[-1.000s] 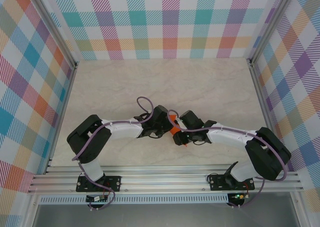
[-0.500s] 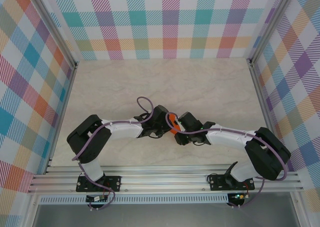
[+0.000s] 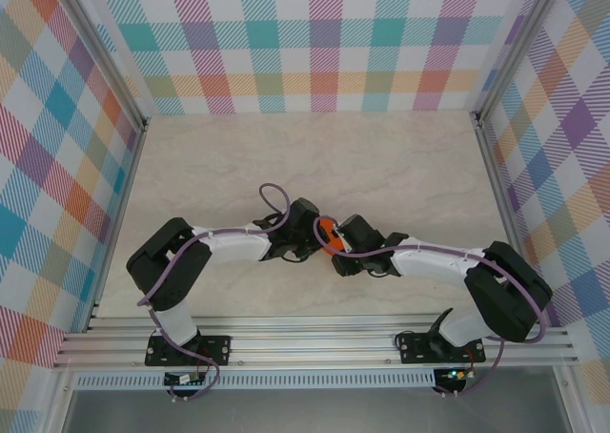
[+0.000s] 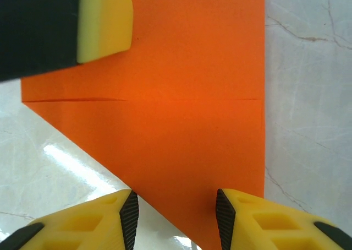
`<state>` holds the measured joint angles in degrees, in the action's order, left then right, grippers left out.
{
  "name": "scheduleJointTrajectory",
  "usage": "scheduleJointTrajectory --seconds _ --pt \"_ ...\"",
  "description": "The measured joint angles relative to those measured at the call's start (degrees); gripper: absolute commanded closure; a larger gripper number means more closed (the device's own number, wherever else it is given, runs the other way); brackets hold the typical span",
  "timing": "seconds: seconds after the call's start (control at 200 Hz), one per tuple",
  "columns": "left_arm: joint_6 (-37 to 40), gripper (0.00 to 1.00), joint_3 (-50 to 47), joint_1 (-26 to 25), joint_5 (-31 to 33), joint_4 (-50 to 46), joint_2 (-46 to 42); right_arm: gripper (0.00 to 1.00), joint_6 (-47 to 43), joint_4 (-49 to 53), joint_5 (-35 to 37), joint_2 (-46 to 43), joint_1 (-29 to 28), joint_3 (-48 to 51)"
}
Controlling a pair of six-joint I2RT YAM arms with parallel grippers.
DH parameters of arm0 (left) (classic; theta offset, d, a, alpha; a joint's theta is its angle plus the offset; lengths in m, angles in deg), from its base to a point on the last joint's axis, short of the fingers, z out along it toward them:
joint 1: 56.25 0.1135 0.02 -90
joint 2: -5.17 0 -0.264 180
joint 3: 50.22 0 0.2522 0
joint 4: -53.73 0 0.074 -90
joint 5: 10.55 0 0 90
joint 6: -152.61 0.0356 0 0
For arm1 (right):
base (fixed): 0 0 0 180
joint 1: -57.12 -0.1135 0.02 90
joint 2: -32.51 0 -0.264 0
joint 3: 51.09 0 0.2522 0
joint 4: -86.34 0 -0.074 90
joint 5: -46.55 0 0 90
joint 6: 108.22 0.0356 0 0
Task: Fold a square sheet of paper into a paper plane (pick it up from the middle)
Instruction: Fold the wing for the fifth time at the center of the table.
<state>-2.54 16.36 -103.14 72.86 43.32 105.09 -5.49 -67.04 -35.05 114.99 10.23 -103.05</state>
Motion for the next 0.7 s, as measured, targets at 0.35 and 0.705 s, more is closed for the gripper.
scheduleJointTrajectory --seconds 0.35,0.705 --pt "1.44 0.88 1.44 1.7 -3.28 -0.15 0.44 0.6 -1.68 0.02 2.23 1.09 -0.09 -0.83" --pt "3.5 0.88 3.21 2.67 -5.64 -0.7 1.09 0.56 -3.19 0.04 4.5 1.07 -0.11 -1.38"
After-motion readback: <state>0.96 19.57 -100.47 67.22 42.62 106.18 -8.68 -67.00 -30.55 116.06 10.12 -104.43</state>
